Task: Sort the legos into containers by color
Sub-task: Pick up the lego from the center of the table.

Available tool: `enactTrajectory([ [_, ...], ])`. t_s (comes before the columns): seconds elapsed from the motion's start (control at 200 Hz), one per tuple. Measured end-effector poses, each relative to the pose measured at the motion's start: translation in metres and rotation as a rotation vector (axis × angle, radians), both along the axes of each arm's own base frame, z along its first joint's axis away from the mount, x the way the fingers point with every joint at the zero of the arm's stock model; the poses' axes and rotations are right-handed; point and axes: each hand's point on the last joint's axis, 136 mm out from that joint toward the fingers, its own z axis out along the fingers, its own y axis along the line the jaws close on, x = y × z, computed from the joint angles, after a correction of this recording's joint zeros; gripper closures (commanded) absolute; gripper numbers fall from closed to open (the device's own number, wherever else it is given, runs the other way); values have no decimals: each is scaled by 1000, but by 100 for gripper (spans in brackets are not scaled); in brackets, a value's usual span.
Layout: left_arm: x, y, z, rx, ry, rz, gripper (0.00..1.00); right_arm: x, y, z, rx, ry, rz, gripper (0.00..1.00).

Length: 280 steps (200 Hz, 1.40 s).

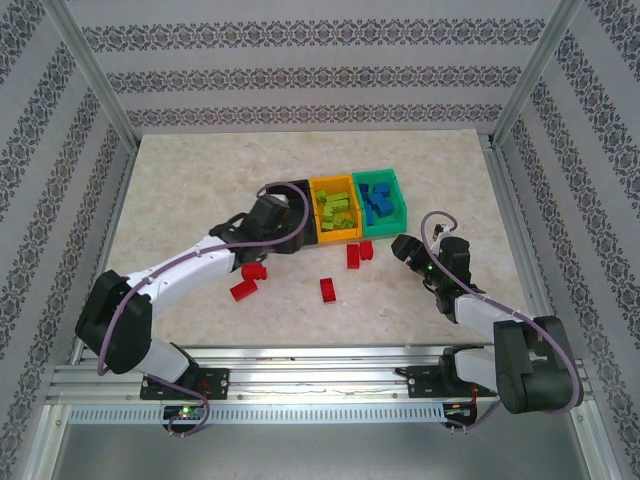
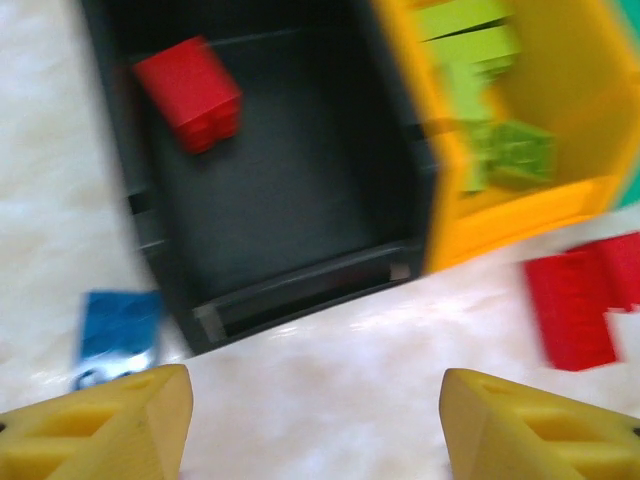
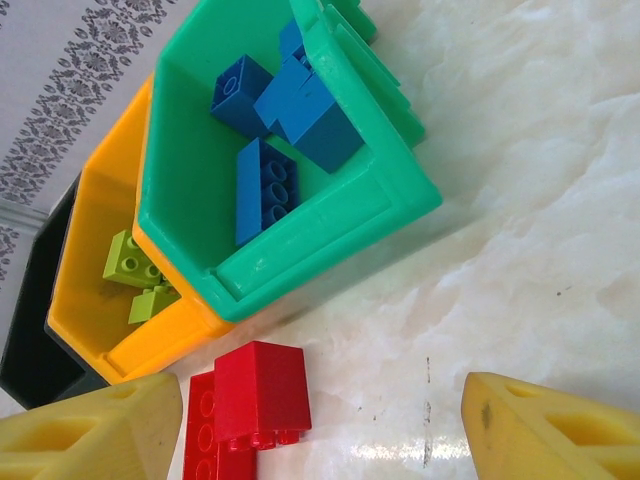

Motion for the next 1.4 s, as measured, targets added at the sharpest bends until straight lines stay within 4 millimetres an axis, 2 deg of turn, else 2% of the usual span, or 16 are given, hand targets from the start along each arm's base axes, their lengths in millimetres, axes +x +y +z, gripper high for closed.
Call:
enactTrajectory([
  [0.09, -1, 33, -8, 36, 38, 52, 34, -1, 2, 0, 0, 1, 7, 26],
  [0.19, -6, 44, -10, 70, 58, 42, 36, -1, 4, 0, 0, 0, 12, 26],
  [0.345, -17, 47, -21, 125, 116, -17, 39, -1, 4, 0, -1, 0, 14, 26],
  [0.595, -25, 52, -68, 245, 287, -77, 40, -2, 8, -3, -3, 7, 28, 26],
  [0.695, -24, 53, -80, 282, 328, -95, 41, -2, 8, -3, -4, 7, 28, 26],
  [0.879, -15, 51, -85, 314, 328, -117, 42, -2, 8, -3, -4, 7, 28, 26],
  [1.104, -11, 61, -105, 364, 375, -133, 45, -3, 10, -3, -4, 8, 35, 26],
  [1.219, 0, 59, -103, 363, 359, -140, 47, -3, 10, -3, -4, 8, 35, 26],
  [1.399, 6, 56, -105, 368, 351, -153, 55, -3, 11, -3, -4, 8, 35, 26],
])
